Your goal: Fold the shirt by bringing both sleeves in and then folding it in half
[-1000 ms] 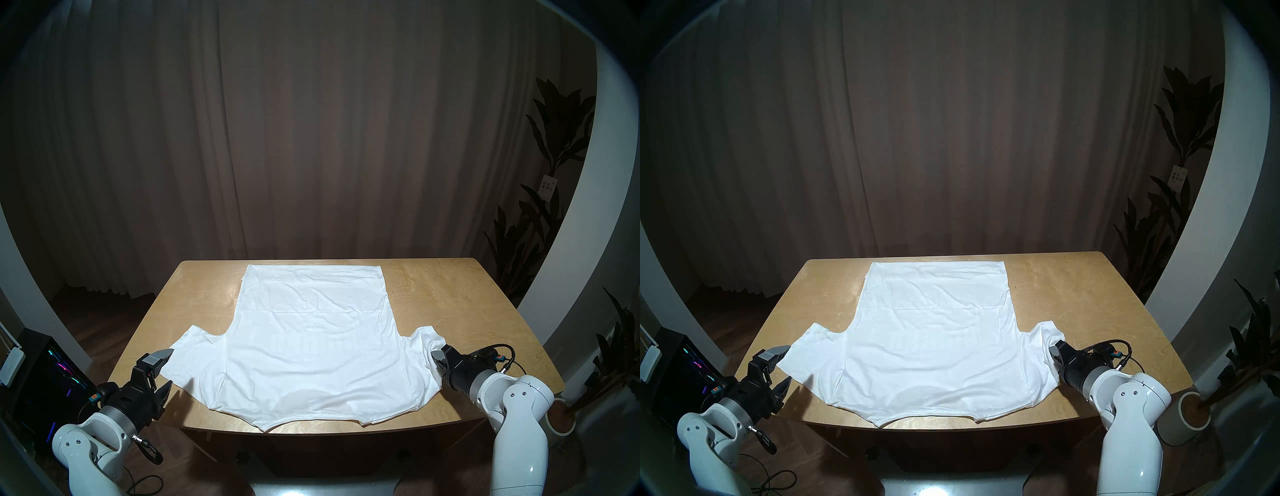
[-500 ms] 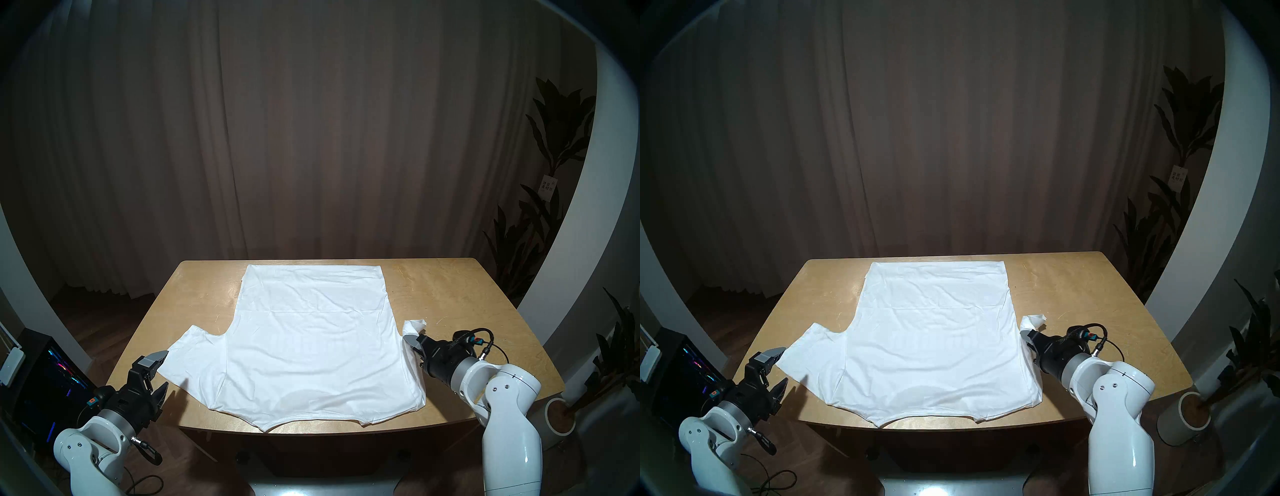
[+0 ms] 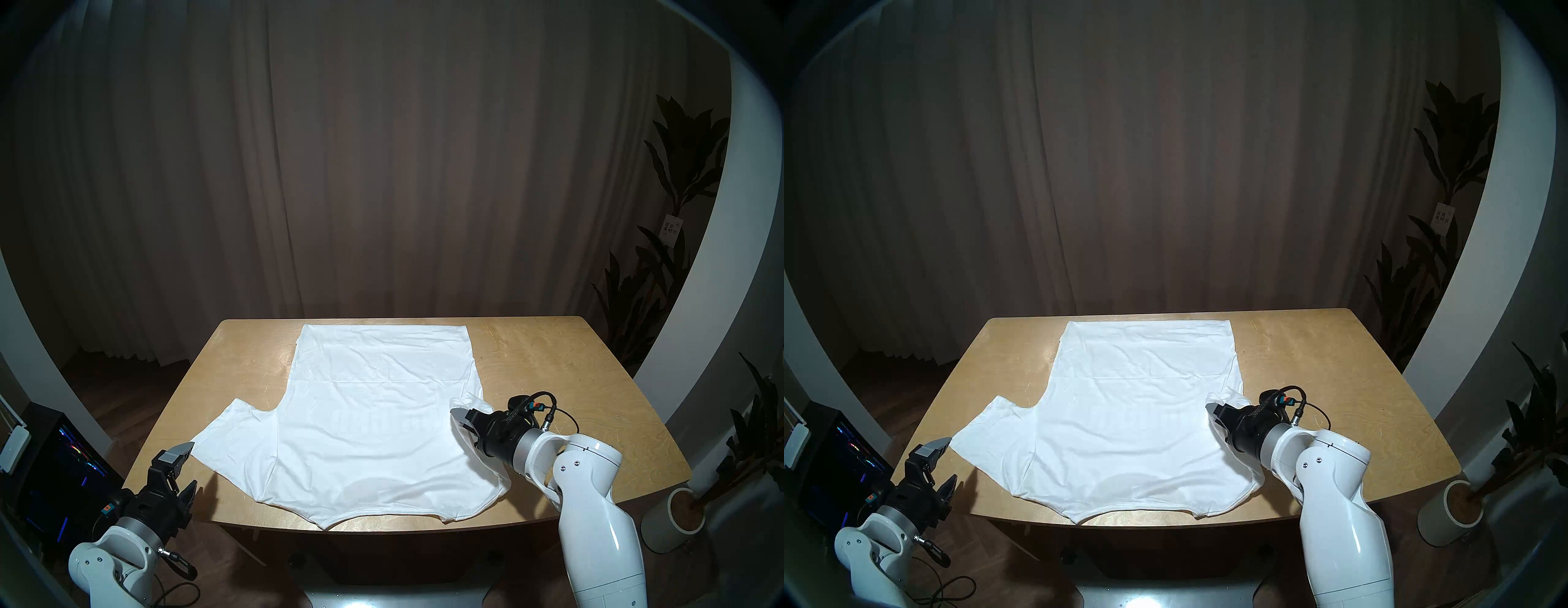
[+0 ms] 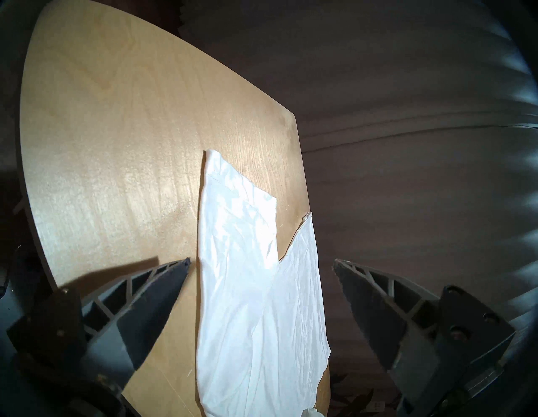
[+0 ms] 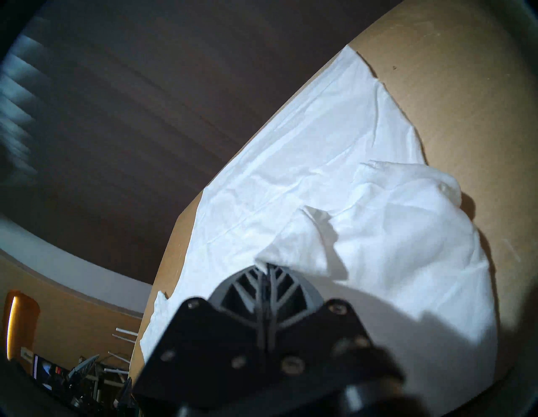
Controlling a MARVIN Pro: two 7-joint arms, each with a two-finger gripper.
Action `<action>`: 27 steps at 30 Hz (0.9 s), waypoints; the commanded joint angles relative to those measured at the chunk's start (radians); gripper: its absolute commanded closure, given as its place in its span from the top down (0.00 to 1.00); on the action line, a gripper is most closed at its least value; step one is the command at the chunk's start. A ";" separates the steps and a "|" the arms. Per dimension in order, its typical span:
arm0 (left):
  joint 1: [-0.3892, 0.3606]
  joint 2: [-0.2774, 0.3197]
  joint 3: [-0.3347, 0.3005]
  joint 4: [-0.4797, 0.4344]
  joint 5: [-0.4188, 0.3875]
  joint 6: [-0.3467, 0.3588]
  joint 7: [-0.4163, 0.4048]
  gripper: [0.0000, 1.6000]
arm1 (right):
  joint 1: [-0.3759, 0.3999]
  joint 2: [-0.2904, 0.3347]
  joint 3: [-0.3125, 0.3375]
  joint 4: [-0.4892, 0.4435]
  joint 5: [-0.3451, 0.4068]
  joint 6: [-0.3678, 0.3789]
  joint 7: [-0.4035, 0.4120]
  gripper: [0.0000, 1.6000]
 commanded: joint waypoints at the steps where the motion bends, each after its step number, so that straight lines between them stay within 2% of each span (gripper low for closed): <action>1: -0.004 0.005 0.004 0.003 0.012 -0.010 -0.025 1.00 | 0.087 0.046 -0.070 -0.008 -0.037 0.059 -0.006 0.20; 2: -0.005 0.005 0.005 0.004 0.016 -0.012 -0.027 1.00 | 0.093 0.046 -0.075 -0.006 -0.042 0.063 -0.008 1.00; 8: -0.017 0.011 0.000 0.008 0.023 -0.020 -0.036 1.00 | 0.129 0.029 -0.057 0.005 -0.001 0.149 -0.008 1.00; 15: -0.037 0.022 0.008 0.028 0.038 -0.026 -0.037 1.00 | 0.160 0.041 -0.066 0.039 0.074 0.149 0.054 1.00; 22: -0.044 0.028 0.020 0.030 0.058 -0.029 -0.032 1.00 | 0.204 0.021 -0.148 0.085 0.078 0.149 0.092 1.00; 27: -0.048 0.035 0.040 0.007 0.115 -0.053 -0.008 1.00 | 0.209 0.029 -0.124 0.069 0.094 0.123 0.129 1.00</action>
